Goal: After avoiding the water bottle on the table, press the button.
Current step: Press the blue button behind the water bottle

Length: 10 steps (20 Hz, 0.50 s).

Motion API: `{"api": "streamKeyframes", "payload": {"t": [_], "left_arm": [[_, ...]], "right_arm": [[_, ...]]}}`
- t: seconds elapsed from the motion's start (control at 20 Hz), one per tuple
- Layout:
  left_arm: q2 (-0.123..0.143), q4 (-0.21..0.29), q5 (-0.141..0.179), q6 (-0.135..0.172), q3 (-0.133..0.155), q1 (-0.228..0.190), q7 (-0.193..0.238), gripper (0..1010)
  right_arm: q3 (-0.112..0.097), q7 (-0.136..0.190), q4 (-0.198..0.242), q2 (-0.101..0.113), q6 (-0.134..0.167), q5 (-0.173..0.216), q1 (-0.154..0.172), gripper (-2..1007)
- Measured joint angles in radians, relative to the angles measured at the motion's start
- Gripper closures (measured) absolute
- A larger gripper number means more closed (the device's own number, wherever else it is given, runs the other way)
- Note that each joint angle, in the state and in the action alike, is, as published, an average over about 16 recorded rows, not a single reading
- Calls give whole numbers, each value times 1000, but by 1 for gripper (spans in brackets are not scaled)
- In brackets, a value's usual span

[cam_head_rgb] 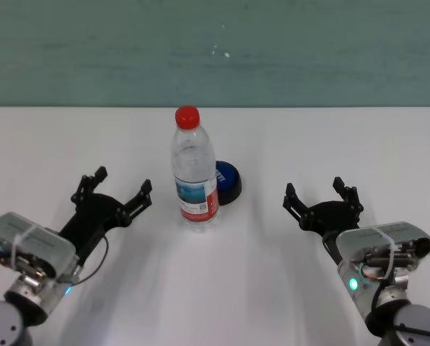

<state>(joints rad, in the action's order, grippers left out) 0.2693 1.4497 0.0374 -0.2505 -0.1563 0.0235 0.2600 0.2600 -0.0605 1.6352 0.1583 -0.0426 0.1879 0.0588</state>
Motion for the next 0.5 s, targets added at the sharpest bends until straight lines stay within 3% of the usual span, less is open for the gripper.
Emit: {"api": "streamKeyframes", "payload": {"t": [0.5], "left_arm": [[-12, -72, -18, -19, -10, 68, -8, 0]], "right_arm": [[0, 0, 0, 0, 0, 0, 0, 1]]}}
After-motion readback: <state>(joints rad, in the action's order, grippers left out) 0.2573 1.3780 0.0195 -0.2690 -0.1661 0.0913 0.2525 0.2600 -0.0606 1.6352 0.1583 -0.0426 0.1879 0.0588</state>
